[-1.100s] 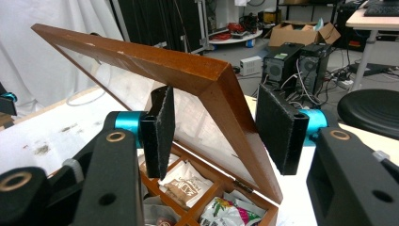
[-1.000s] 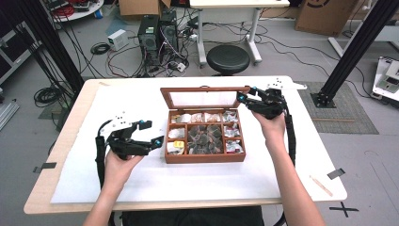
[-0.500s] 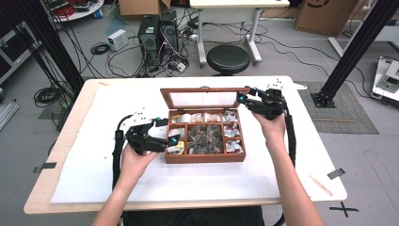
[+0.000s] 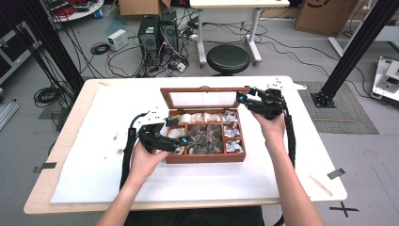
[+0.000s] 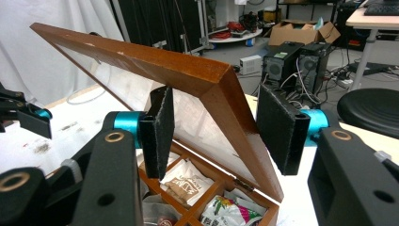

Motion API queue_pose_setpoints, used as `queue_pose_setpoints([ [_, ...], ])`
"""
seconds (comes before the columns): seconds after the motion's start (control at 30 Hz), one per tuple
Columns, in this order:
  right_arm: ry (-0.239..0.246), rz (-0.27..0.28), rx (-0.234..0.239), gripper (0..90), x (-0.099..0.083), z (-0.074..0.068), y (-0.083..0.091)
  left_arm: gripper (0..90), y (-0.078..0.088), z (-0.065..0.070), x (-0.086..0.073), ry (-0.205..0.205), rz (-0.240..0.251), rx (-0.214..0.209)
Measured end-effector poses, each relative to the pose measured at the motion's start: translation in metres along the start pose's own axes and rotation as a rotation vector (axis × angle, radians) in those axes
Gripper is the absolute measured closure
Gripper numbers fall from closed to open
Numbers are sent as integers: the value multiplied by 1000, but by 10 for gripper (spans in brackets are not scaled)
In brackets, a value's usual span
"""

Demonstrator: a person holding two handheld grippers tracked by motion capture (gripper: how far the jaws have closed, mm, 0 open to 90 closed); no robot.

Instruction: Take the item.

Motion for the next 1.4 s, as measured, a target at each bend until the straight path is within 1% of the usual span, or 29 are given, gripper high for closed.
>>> queue_pose_setpoints([
  [0.13, -4, 1, 3, 485, 0, 0, 0, 198, -8, -2, -2, -12, -24, 22],
  [0.27, -9, 1, 5, 484, 0, 0, -1, 198, -14, -5, -3, 2, -27, 19],
  [0.3, -10, 2, 5, 484, 0, 0, -1, 198, -15, -5, -4, 5, -27, 24],
  [0.33, -10, 2, 5, 483, 0, 0, -1, 197, -16, -6, -3, 0, -28, 33],
  [0.4, -12, 3, 6, 484, 0, 0, -1, 198, -18, -7, -4, 3, -30, 31],
  [0.57, -11, 6, 5, 482, 0, 0, -2, 197, -25, -9, -7, 10, -52, 29],
  [0.87, -12, 8, 7, 480, 1, 0, -2, 198, -37, -12, -8, 18, -69, 22],
  [1.0, -14, 7, 6, 480, 1, 0, -2, 198, -40, -14, -9, 30, -78, 15],
  [1.2, -14, 7, 7, 480, 1, 0, -3, 198, -44, -19, -11, 42, -93, 19],
  [1.3, -15, 7, 7, 480, 1, 0, -3, 225, -46, -19, -11, 36, -97, 22],
  [1.4, -16, 7, 7, 480, 1, 0, -3, 284, -50, -18, -13, 27, -119, 15],
])
Point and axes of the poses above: each handheld gripper's, and its own axes: y roughly backward along the jaws, x roughly out of its top, z roughly to its right, the point moved 9 cm from there along -y, roughly forward along the jaws, and after that the axes turned 14 degrees about -x, right-handed, at the moved point
